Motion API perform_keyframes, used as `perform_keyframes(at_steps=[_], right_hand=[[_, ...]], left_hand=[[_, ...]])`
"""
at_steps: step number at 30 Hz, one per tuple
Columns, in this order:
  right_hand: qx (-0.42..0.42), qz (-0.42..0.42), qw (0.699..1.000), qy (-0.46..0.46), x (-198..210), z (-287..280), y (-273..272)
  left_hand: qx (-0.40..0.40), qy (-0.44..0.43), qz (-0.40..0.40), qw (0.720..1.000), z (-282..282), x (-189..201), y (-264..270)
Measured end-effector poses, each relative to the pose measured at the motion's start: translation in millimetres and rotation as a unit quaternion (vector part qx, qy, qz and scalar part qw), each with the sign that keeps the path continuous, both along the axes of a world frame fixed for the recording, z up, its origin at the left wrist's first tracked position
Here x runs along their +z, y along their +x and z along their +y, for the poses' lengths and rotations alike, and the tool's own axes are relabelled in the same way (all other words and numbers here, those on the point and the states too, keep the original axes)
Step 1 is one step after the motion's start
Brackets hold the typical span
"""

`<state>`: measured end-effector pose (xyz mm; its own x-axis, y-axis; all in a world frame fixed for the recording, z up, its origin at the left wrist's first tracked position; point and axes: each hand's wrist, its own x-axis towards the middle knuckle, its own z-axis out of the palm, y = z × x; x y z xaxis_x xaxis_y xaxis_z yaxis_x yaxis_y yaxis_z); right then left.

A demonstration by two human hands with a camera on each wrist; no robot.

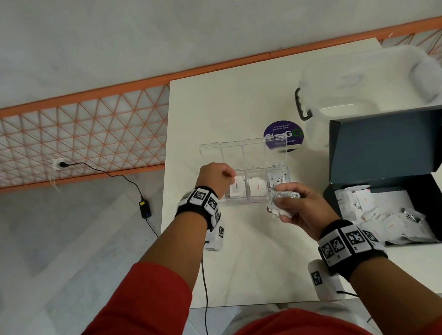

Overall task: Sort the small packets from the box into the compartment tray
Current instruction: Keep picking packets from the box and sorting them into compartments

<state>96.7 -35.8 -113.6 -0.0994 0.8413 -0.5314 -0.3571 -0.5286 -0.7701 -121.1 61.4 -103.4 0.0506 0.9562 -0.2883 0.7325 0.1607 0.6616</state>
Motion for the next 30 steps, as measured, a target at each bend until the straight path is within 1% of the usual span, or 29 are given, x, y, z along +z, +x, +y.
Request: perform_keyframes(at_steps=[4,7,9,11,12,14,16,17,18,19,21,22,23,26,30], right_hand=[[0.007,-0.003,1.0,-0.002,-1,-2,4],[0.006,0.001,1.0,0.0,0,-1,9],[0.0,0.006,1.0,-0.002,2,-1,12],[-0.003,0.023,1.0,-0.006,4,-1,15],[-0.003,0.038,0.999,-0.008,5,-1,16],[-0.008,0.065,0.998,-0.013,5,-2,17],[-0.015,0.063,0.998,-0.02,6,-2,15],[-0.018,0.053,0.998,-0.021,7,-2,14],[-0.022,0.043,0.999,-0.022,8,-3,13],[-0.024,0.033,0.999,-0.021,9,-3,11],[-0.03,0.021,0.999,-0.015,8,-5,10],[-0.033,0.02,0.999,-0.014,8,-6,10],[-0.039,0.022,0.999,-0.012,8,-7,9],[-0.072,0.03,0.997,-0.008,6,-11,10],[-0.11,0.044,0.993,-0.02,7,-15,16]], left_hand=[[-0.024,0.005,0.062,0.998,0,-16,9],[-0.105,0.037,0.134,0.985,-1,-24,13],[-0.13,0.054,0.151,0.978,-3,-28,12],[-0.105,0.09,0.13,0.982,-6,-26,13],[-0.086,0.118,0.095,0.985,-8,-22,16],[-0.076,0.154,-0.017,0.985,-15,-10,25],[-0.122,0.135,-0.119,0.976,-24,7,34],[-0.16,0.123,-0.142,0.969,-28,14,37],[-0.203,0.117,-0.143,0.961,-32,20,40],[-0.25,0.119,-0.129,0.952,-36,25,41],[-0.336,0.14,-0.078,0.928,-44,30,45],[-0.362,0.15,-0.06,0.918,-48,31,46],[-0.373,0.153,-0.052,0.914,-51,30,47],[-0.343,0.138,-0.068,0.926,-53,27,46],[-0.256,0.107,-0.129,0.952,-53,20,49]])
